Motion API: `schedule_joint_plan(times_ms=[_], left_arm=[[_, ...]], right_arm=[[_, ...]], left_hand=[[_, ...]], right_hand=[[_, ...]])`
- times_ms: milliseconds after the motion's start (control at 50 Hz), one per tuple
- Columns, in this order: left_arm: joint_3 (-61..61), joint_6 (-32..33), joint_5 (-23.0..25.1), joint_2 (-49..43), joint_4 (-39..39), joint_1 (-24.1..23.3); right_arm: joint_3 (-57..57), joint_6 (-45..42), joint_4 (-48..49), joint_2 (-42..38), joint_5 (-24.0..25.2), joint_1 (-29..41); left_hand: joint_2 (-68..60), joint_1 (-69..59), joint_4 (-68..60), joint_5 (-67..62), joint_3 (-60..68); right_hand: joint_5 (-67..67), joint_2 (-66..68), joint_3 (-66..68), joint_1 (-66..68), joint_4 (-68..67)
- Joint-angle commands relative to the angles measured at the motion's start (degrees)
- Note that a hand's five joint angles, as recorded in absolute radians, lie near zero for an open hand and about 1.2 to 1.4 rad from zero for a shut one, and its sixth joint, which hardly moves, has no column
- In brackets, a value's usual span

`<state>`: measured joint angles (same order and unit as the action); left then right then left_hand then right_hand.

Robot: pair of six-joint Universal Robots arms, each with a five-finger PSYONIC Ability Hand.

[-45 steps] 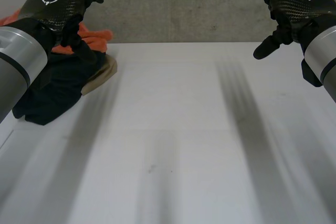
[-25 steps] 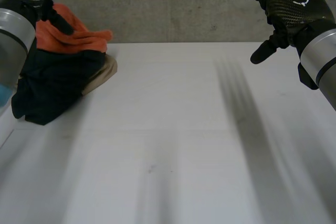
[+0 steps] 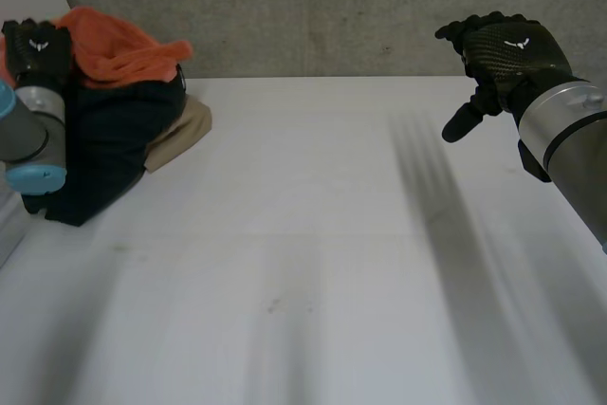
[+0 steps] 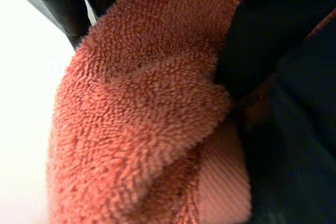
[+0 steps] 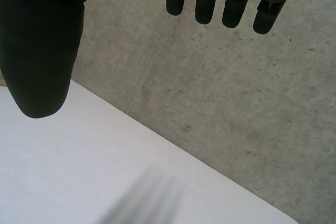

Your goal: Fold the laundry.

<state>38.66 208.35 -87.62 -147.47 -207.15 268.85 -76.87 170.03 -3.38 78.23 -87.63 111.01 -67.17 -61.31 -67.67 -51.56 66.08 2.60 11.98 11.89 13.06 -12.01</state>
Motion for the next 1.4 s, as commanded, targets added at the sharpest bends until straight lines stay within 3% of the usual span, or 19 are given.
schedule_joint_plan(times_ms=[20,80,180,320,400,520,560,580,660,800,960,1080,1200,1400], left_arm=[[9.2,-8.0,0.1,16.6,-2.0,-5.5],[13.4,-11.6,-0.1,23.3,-2.6,-7.5],[23.7,-23.1,0.4,36.6,-1.3,-16.1],[35.4,-32.7,0.6,44.5,5.3,-25.8],[42.5,-34.1,-0.1,41.9,8.5,-30.2],[44.9,-34.0,-1.5,26.3,11.9,-38.4],[44.2,-34.0,-2.2,24.0,12.7,-39.6],[43.7,-33.9,-2.9,23.9,13.5,-39.7],[43.1,-34.1,-3.8,29.2,14.3,-39.4],[45.4,-33.3,-3.4,40.7,14.3,-34.7],[50.9,-27.7,-2.5,42.3,14.2,-29.9],[50.8,-19.5,3.1,35.3,14.2,-26.4],[45.7,-10.8,8.9,24.3,14.5,-23.3],[36.0,-7.3,9.8,13.0,17.4,-23.8]], right_arm=[[0.1,0.0,0.0,0.1,0.0,-0.1],[0.1,0.0,0.0,0.2,0.0,-0.1],[0.2,0.0,0.0,0.2,0.0,-0.1],[0.3,-0.1,0.0,0.3,0.0,-0.3],[0.2,-0.1,0.0,0.2,0.0,-0.4],[0.1,-1.4,-0.3,0.1,0.0,-0.6],[-0.5,-3.5,-0.5,0.0,0.1,-1.7],[-0.6,-4.4,-0.7,-0.1,0.1,-2.0],[-1.5,-7.7,-1.8,-1.8,0.2,-2.6],[-5.8,-9.0,-4.2,-2.6,0.5,-2.6],[-13.2,-11.7,-6.4,-2.6,4.1,-2.7],[-17.4,-12.2,-4.8,-3.4,6.0,-2.6],[-18.4,-11.6,3.2,-9.9,4.9,-1.8],[-17.2,-12.5,12.5,-16.7,-2.5,-1.2]], left_hand=[[-12.8,-18.7,-12.3,-18.4,13.9],[-12.8,-18.7,-12.3,-18.4,13.9],[-12.8,-18.7,-12.3,-18.4,13.9],[-12.8,-18.7,-12.3,-18.4,13.9],[-12.8,-18.7,-12.3,-18.4,13.9],[-10.7,-16.5,-10.2,-16.3,11.8],[15.3,9.4,15.8,9.7,-14.2],[33.1,27.2,33.6,27.5,-32.0],[46.3,40.4,46.8,40.7,-45.2],[50.1,44.2,50.6,44.5,-49.0],[50.6,44.7,51.1,45.0,-49.5],[53.4,47.6,53.9,47.8,-52.3],[54.4,48.6,54.9,48.8,-53.3],[52.4,46.6,52.9,46.8,-51.3]], right_hand=[[-2.6,-2.0,-1.9,-3.1,2.0],[-2.6,-2.0,-1.9,-3.1,2.0],[-2.6,-2.0,-1.9,-3.1,2.0],[-2.6,-2.0,-1.9,-3.1,2.0],[-2.6,-2.0,-1.9,-3.1,2.0],[-2.6,-2.0,-1.9,-3.1,2.0],[-2.6,-2.0,-1.9,-3.1,2.0],[-2.6,-2.0,-1.9,-3.1,2.0],[-2.6,-2.0,-1.9,-3.1,2.0],[-2.6,-2.0,-1.9,-3.1,2.0],[-2.6,-2.0,-1.9,-3.1,2.0],[-2.6,-2.0,-1.9,-3.1,2.0],[-2.6,-2.0,-1.9,-3.1,2.0],[0.8,1.5,1.5,0.4,-1.4]])
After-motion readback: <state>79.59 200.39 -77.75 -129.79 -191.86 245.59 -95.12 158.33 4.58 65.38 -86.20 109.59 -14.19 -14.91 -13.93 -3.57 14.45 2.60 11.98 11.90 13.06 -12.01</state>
